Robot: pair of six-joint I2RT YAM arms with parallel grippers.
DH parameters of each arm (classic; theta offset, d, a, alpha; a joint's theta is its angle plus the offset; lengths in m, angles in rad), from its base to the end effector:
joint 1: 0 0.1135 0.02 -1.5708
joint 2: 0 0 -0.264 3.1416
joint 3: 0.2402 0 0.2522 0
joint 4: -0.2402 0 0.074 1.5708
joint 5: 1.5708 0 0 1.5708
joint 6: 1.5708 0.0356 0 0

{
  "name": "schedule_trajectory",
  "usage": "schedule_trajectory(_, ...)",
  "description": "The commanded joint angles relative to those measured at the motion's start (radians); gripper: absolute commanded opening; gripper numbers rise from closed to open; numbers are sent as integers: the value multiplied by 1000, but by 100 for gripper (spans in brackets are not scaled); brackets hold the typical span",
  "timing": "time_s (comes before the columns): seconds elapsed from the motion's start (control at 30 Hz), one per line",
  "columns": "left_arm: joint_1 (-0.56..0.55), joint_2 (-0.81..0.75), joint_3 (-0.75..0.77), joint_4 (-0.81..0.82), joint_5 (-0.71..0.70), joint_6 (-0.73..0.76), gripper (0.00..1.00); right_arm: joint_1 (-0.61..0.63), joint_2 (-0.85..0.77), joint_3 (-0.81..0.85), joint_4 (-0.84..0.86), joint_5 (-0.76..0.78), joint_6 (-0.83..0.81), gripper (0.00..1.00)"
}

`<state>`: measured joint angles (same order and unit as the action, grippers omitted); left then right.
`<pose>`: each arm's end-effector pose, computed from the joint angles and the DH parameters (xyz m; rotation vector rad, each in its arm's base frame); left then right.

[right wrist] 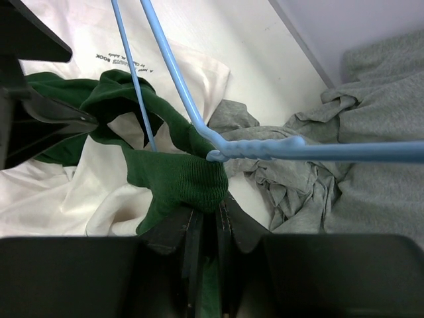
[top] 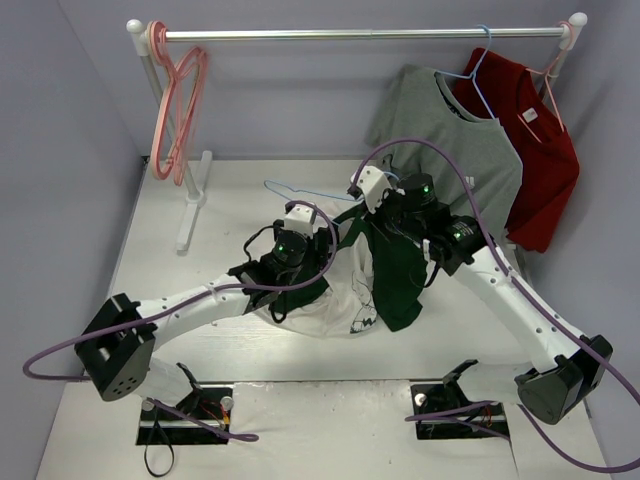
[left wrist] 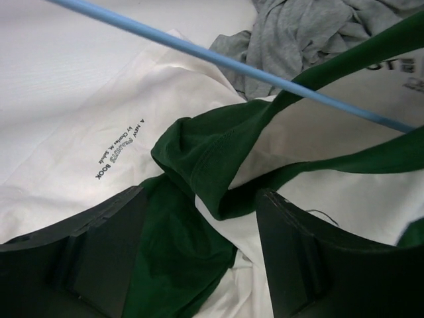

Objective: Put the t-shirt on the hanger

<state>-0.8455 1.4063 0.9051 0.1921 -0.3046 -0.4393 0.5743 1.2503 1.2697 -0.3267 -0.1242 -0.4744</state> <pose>0.2224 -0.2348 0.2760 0.1744 1.9011 -0.5971 0.2367 0.1584 0.3957 -1.0141 1.5828 0.1852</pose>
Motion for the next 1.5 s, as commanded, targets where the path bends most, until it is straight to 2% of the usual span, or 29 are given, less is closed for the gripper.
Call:
schedule_trajectory(0.0,-7,11,52,133,-57,36,64,-8,-45,68,64,-15,17,0)
schedule_trajectory(0.17,-3,55,52,145,-105,47,41,-8,-55,62,55,9,11,0)
schedule_trajectory(0.33,23,98,41,162,-108,21,24,-8,-68,42,46,44,3,0)
schedule_trajectory(0.43,48,105,41,170,-99,14,20,-10,-72,40,40,54,-3,0)
schedule_trajectory(0.47,57,102,44,168,-88,13,15,-10,-72,37,34,64,-6,0)
schedule_trajectory(0.53,95,85,55,136,-62,4,10,-11,-74,36,22,78,-16,0)
schedule_trajectory(0.6,149,69,75,90,-33,-6,0,-17,-80,23,12,103,-29,0)
schedule_trajectory(0.77,275,40,144,-43,56,-10,0,-25,-98,-18,-3,156,-53,0)
schedule_trajectory(0.9,359,52,283,-215,114,22,0,-28,-111,-26,-3,155,-78,0)
schedule_trajectory(1.2,448,109,598,-555,180,80,0,-30,-98,-9,-41,181,-109,0)
schedule_trajectory(1.47,465,144,813,-753,223,85,0,-30,-71,23,-60,205,-116,0)
